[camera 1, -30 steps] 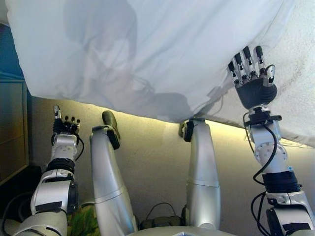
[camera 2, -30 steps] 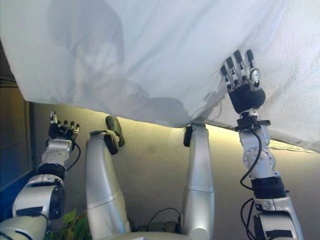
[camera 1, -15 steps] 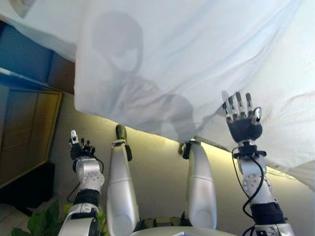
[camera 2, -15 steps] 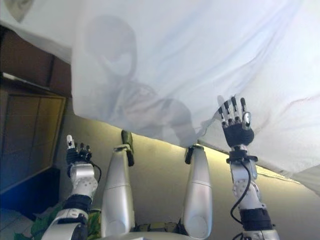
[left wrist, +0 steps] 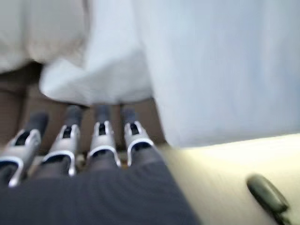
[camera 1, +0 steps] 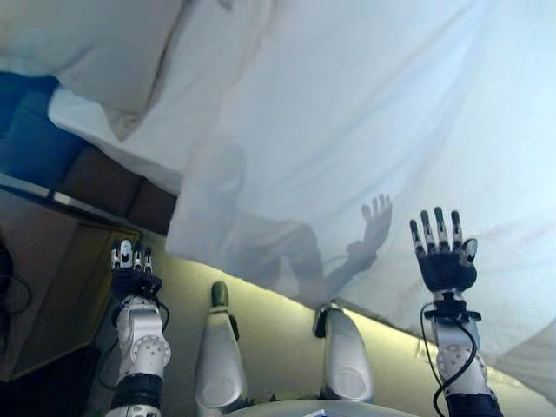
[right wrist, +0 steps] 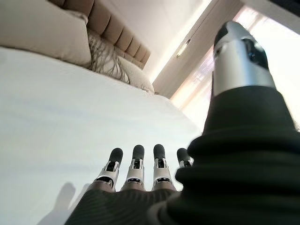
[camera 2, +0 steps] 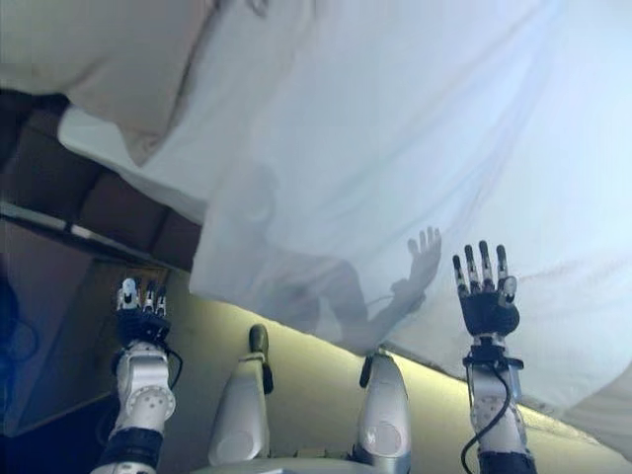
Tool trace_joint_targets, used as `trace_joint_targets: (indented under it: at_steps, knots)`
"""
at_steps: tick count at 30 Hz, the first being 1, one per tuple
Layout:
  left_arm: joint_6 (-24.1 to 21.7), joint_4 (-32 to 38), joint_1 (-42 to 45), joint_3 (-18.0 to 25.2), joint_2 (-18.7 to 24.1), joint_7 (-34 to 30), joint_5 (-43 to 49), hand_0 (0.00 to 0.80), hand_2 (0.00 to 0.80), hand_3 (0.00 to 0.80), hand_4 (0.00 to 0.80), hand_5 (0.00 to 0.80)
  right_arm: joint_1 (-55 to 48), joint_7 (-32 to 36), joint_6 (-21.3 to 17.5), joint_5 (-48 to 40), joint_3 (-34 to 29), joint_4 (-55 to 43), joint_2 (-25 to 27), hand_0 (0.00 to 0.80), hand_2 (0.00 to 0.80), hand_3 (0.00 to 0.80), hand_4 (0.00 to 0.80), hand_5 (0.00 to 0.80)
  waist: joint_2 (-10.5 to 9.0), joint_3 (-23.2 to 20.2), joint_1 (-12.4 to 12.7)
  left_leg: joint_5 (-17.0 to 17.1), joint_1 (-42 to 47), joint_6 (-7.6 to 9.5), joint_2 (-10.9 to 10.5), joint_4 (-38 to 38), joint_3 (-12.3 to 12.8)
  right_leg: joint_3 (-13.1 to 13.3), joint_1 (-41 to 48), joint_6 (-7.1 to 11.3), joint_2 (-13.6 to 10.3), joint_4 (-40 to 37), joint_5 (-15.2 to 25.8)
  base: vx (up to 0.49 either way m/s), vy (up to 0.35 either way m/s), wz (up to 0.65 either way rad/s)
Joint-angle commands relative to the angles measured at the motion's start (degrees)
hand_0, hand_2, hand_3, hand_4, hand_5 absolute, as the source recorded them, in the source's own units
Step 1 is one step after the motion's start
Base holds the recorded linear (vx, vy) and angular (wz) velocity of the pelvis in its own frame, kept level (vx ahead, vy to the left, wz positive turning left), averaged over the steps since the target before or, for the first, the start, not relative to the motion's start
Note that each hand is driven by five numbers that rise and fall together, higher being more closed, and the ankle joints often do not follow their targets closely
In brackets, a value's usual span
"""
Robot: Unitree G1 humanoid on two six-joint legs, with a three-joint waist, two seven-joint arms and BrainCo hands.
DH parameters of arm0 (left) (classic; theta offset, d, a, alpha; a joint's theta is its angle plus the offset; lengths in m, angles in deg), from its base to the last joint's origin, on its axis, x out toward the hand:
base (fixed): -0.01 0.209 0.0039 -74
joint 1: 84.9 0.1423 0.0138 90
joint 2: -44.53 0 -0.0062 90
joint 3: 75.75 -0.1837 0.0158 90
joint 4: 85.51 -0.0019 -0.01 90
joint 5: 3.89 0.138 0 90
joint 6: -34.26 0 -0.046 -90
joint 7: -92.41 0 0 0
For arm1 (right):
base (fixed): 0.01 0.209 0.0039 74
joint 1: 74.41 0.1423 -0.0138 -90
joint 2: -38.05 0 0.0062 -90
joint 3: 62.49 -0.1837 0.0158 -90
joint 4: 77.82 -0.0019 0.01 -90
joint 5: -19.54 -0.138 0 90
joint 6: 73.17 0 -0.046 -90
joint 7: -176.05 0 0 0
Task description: Make the bed neatly
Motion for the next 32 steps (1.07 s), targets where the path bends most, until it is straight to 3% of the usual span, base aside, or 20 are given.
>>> trace_joint_targets:
  at_steps: [1,6,15,21,32]
  knots:
    - [3.7,4.7,4.1,0.7,4.8,-5.8,4.8,0.000,0.000,0.000,0.000,0.000,-4.2,0.7,1.0,3.2,-2.4,-0.9,-0.4,0.000,0.000,0.000,0.000,0.000,-0.78,-7.7,0.9,2.8,5.7,2.39,0.3,-5.1,1.1,-0.1,6.9,1.46,-1.6,-18.7,16.2,0.178,-0.067,0.07]
    - [7.1,6.3,6.1,-3.7,4.8,-12.5,10.2,0.000,0.000,0.000,0.000,0.000,-7.7,-1.9,2.3,7.5,-0.3,1.7,-1.3,0.000,0.000,0.000,0.000,0.000,-0.48,-13.4,1.1,4.9,12.5,2.60,0.1,-12.7,2.2,-1.2,12.4,2.08,-0.7,-22.2,16.8,0.128,-0.081,0.03]
    - [9.2,5.9,5.6,-9.4,5.6,-16.9,11.3,0.000,0.000,0.000,0.000,0.000,-8.5,-3.1,-0.4,14.0,3.6,9.2,-0.5,0.000,0.000,0.000,0.000,0.000,0.05,-17.2,0.9,4.6,19.1,2.45,0.0,-16.3,3.7,-1.7,18.2,2.26,0.4,-26.5,17.6,0.021,-0.054,-0.02]
    - [11.0,6.4,7.3,-10.5,5.5,-16.6,10.9,0.000,0.000,0.000,0.000,0.000,-8.0,-3.6,1.0,12.0,5.7,9.3,-0.9,0.000,0.000,0.000,0.000,0.000,0.01,-18.1,1.4,3.7,20.8,2.41,0.6,-15.5,4.6,-1.5,19.8,2.08,0.9,-27.2,17.5,-0.003,-0.025,-0.06]
    - [14.9,7.3,7.5,-10.5,6.9,-16.3,10.2,0.000,0.000,0.000,0.000,0.000,-8.1,-5.2,-0.1,11.5,6.4,7.0,0.5,0.000,0.000,0.000,0.000,0.000,-0.01,-18.9,1.5,3.5,22.1,2.24,1.2,-16.0,4.8,-1.6,20.4,2.33,1.1,-27.4,17.4,-0.001,-0.004,-0.02]
